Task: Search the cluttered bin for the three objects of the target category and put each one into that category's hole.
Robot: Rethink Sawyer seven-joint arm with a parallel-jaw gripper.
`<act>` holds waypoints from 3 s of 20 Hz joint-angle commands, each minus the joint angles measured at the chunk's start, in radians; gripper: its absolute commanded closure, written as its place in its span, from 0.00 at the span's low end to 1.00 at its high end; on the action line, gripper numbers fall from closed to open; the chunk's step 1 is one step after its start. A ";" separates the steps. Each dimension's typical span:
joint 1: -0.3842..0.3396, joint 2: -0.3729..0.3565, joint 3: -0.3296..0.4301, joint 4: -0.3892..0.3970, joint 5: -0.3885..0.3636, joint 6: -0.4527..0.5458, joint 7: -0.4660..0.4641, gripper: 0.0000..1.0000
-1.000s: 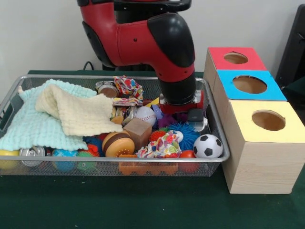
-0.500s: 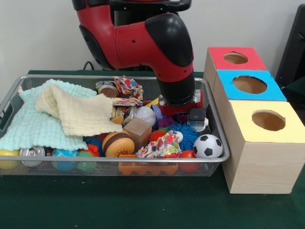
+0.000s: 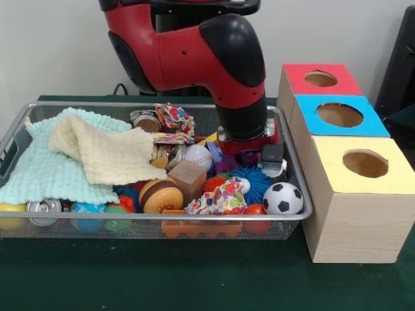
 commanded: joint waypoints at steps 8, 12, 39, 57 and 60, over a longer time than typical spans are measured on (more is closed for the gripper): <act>0.141 -0.283 -0.124 0.093 -0.044 0.205 0.063 0.00; 0.152 -0.338 -0.127 0.112 -0.025 0.249 0.064 0.00; -0.076 -0.140 -0.048 0.054 -0.176 0.103 -0.103 0.00; -0.150 -0.062 0.012 0.045 -0.239 0.054 -0.075 0.00; -0.159 -0.049 0.018 0.047 -0.245 0.043 -0.073 0.00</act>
